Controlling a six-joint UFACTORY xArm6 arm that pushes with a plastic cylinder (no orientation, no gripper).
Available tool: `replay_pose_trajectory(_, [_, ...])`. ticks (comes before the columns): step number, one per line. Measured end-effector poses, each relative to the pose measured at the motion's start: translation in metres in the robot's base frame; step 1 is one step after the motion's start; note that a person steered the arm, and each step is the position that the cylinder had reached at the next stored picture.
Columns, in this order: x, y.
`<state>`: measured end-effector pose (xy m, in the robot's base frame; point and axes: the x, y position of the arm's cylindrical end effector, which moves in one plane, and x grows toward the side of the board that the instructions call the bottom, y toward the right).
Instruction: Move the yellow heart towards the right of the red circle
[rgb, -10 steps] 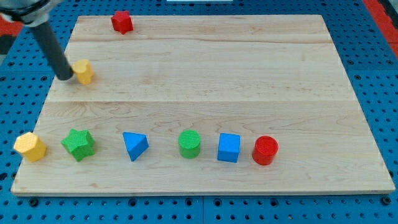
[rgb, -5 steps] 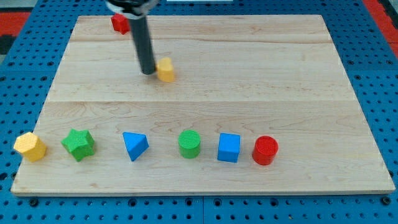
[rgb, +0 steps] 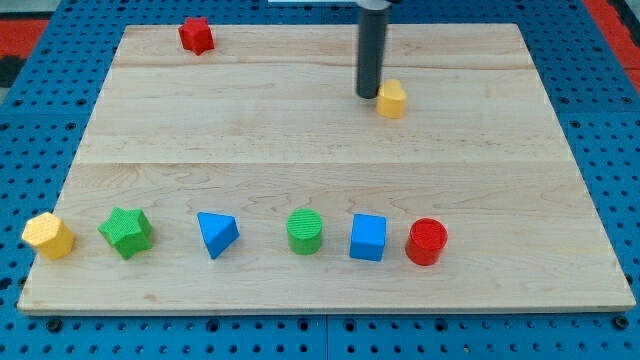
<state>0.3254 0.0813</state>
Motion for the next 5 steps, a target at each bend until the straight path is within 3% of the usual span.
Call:
replay_pose_trajectory(3, [-0.007,0.175])
replay_pose_trajectory(5, [0.001,0.110])
